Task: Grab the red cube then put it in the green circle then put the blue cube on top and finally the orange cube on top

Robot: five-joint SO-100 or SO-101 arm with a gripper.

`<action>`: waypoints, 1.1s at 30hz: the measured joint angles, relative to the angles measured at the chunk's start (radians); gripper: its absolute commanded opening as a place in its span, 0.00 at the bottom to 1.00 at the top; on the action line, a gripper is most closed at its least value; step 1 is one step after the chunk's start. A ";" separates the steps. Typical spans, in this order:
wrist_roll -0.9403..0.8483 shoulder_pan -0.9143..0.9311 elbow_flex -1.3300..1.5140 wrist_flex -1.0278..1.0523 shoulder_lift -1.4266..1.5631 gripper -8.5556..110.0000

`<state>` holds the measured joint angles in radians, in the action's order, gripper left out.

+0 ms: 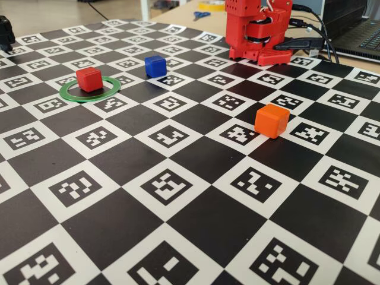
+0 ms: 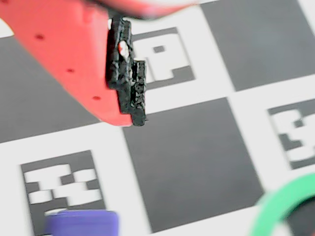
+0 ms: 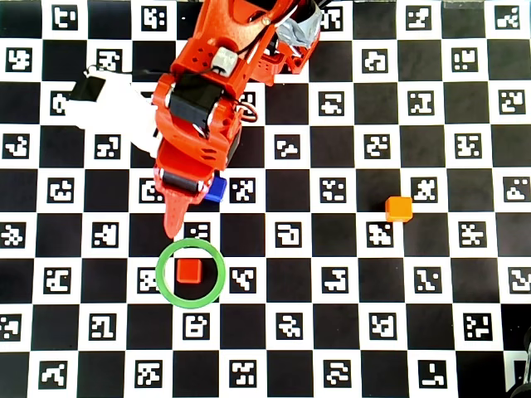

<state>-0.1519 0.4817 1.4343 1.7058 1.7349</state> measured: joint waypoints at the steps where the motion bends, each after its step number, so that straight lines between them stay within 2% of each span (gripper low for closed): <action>1: -0.005 0.002 0.025 0.000 0.011 0.43; 8: 0.009 0.005 0.189 -0.020 0.051 0.43; 19: 0.095 -0.043 0.445 -0.235 0.051 0.41; 33: 0.067 -0.044 0.678 -0.502 0.051 0.41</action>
<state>-0.0844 0.4372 2.1123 1.2042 1.7856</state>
